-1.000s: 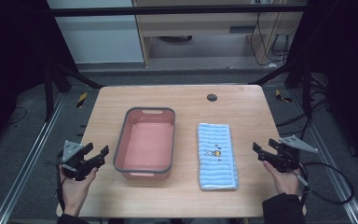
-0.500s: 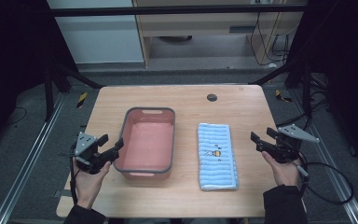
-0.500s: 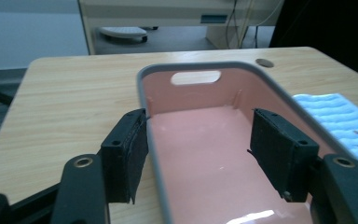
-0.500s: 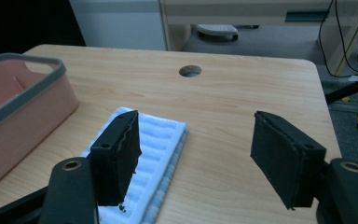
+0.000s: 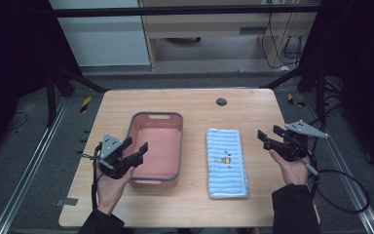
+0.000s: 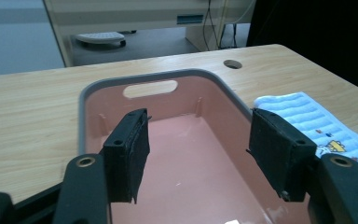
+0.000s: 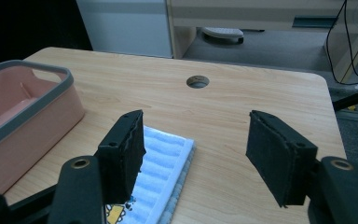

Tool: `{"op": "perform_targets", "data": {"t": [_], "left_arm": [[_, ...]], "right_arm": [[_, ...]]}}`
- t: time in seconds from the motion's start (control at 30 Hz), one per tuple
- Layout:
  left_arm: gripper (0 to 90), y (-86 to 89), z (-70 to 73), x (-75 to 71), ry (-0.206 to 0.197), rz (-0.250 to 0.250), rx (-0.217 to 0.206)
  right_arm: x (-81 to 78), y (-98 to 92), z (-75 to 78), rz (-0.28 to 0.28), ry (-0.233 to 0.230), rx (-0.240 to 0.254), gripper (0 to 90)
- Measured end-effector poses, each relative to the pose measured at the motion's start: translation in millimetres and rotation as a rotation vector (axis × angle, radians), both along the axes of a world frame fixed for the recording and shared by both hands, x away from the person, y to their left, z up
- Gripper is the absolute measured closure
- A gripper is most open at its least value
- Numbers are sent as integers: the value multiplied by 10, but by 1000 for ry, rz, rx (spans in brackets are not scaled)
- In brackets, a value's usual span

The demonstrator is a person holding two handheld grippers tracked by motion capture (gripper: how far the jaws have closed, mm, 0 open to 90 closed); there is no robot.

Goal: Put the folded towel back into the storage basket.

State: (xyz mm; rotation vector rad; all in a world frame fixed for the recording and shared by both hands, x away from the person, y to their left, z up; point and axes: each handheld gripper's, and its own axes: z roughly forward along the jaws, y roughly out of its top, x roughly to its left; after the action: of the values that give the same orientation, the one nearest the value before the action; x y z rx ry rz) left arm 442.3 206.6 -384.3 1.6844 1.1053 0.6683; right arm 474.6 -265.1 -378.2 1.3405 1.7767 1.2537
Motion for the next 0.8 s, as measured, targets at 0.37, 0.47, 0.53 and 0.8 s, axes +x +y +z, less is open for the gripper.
{"op": "perform_targets", "data": {"t": [0.37, 0.47, 0.53, 0.8], "left_arm": [[380, -441, -29, 20, 7, -80, 10], [381, -554, -37, 17, 13, -102, 9], [382, -631, -52, 13, 15, -117, 18], [387, -931, -100, -1, 28, -171, 33]], "right_arm": [[156, 76, 28, 18, 5, -19, 375], [190, 85, 36, 23, 7, -17, 375], [226, 89, 38, 24, 8, -17, 375], [352, 71, 0, 28, 20, -18, 376]]}}
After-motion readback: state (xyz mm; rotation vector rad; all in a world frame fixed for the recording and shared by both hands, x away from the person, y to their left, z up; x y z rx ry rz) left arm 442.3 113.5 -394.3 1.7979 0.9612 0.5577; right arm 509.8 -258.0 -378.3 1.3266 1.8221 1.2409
